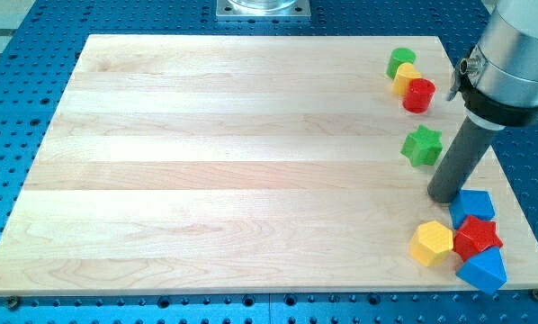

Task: Move your hand parallel to the blue triangle

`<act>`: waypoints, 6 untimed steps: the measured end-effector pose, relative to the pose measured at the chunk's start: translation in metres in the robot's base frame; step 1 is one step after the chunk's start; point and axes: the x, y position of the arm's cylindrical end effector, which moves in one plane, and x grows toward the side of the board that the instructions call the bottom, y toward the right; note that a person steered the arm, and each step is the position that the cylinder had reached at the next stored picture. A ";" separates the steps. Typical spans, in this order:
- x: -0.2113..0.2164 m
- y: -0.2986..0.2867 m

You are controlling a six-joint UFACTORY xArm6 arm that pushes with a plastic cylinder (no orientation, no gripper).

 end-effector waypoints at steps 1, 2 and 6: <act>0.000 -0.033; 0.000 -0.053; 0.062 -0.165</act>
